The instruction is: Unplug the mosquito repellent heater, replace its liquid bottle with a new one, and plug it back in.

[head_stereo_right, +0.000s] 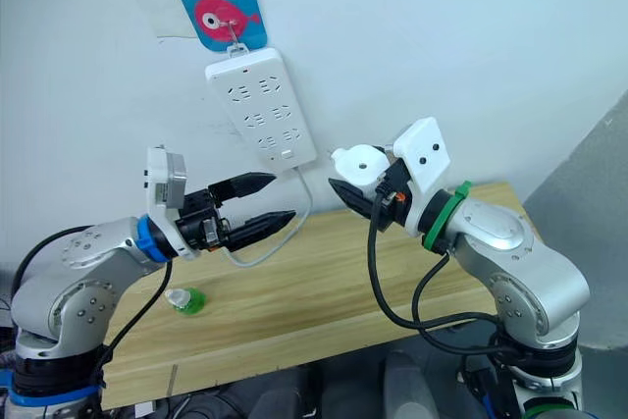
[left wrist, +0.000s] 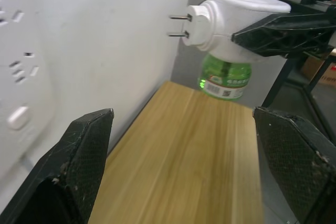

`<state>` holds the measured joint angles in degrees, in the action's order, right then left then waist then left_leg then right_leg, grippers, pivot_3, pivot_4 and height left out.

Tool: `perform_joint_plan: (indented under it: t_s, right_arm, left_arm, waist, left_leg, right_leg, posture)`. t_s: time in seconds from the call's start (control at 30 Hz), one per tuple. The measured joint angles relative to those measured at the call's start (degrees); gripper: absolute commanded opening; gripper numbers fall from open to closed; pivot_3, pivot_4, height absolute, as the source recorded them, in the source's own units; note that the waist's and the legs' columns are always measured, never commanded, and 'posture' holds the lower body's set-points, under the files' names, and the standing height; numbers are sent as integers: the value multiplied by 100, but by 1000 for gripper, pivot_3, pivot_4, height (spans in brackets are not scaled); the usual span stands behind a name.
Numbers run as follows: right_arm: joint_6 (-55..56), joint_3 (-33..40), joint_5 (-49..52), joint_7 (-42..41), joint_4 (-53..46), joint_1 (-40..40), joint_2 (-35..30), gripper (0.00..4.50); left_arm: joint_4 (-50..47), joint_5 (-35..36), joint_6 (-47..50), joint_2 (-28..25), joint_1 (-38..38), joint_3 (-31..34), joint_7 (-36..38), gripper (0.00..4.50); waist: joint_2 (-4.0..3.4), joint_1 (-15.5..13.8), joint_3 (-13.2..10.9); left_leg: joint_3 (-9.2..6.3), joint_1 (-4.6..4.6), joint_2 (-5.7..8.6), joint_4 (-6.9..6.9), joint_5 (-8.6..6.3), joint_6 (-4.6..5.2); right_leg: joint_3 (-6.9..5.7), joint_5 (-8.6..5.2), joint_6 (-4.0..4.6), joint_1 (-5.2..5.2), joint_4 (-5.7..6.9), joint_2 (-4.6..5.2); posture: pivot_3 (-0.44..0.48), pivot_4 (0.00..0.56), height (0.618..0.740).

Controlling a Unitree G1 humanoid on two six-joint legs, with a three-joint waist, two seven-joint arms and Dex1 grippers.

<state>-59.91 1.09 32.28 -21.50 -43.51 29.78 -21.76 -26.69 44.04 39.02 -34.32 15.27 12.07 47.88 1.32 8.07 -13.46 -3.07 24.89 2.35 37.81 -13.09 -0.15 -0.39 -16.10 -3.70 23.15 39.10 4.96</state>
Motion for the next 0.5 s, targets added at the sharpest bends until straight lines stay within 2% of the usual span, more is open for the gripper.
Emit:
perform_joint_plan:
  t_s: [0.27, 0.5]
  right_arm:
    - [-8, 225, 307, 143, 50, 77, 81, 2998]
    - [-791, 1279, 1610, 1170, 396, 967, 1029, 2998]
  left_arm:
    - [-218, 135, -349, 229, -129, -53, 28, 4477]
    - [55, 122, -962, 680, -231, -63, 71, 4477]
  waist:
    - [-1, 5, 5]
    - [-1, 35, 14]
  left_leg:
    - [4, 0, 1, 3, 0, 0]
    - [4, 0, -1, 4, 0, 0]
  right_leg:
    - [1, 0, 0, -2, 1, -1]
    - [1, 1, 1, -1, 5, -1]
  posture:
    - [-276, 171, 734]
    - [-284, 174, 734]
